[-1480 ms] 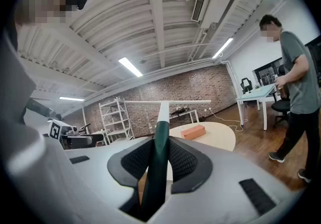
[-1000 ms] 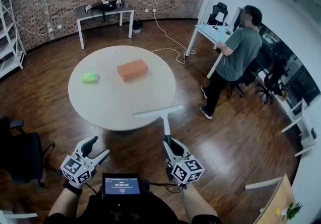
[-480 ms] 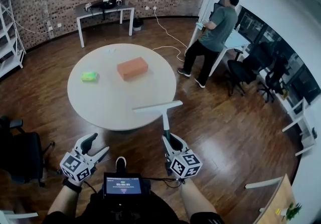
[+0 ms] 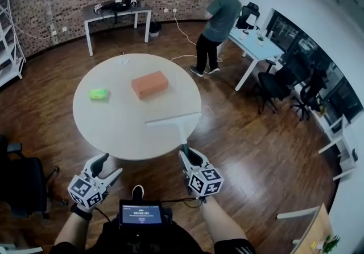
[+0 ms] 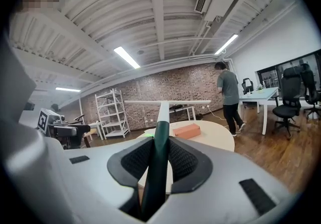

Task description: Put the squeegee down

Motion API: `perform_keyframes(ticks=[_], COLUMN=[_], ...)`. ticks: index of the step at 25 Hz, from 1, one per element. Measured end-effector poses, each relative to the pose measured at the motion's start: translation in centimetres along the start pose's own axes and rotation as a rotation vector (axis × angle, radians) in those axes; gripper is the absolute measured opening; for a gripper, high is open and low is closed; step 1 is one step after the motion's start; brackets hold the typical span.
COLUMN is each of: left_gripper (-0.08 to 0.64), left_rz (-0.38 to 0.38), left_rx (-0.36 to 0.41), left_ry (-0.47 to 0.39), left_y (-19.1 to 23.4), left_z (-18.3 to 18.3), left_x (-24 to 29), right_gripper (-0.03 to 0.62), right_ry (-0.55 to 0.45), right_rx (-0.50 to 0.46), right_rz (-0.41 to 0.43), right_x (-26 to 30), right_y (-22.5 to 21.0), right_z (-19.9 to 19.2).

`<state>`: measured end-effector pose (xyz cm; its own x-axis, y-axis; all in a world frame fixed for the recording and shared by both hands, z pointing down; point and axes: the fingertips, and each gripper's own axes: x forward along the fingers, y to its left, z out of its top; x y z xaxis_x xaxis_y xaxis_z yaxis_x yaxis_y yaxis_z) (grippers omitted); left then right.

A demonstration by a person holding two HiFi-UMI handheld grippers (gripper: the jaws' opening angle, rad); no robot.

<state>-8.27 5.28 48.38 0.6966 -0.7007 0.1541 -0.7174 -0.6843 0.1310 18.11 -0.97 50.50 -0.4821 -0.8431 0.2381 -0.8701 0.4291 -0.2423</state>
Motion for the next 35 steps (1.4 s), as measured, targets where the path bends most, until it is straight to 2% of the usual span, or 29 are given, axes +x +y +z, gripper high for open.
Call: perform_keyframes(ticks=[15,26,35], left_gripper=[0.295,0.295,0.295], left_rz=[-0.043,-0.026,-0.007], left_rx=[-0.018,-0.082,-0.11], left_ry=[0.039,0.099,0.141], left_y=[11.0,15.9,19.3], left_z=[0.0,-2.7,-4.9], left_x=[9.1,11.7,13.1], right_gripper=[0.11,0.11,0.11], right_ry=[0.148,0.339,0.45], right_rx=[-0.031,-0.009,-0.017], right_rz=[-0.038,-0.12,-0.167], right_x=[18.1,28.8,34.3], right_y=[-6.4,-13.0,-16.0], right_z=[-1.4,-9.3,-15.3])
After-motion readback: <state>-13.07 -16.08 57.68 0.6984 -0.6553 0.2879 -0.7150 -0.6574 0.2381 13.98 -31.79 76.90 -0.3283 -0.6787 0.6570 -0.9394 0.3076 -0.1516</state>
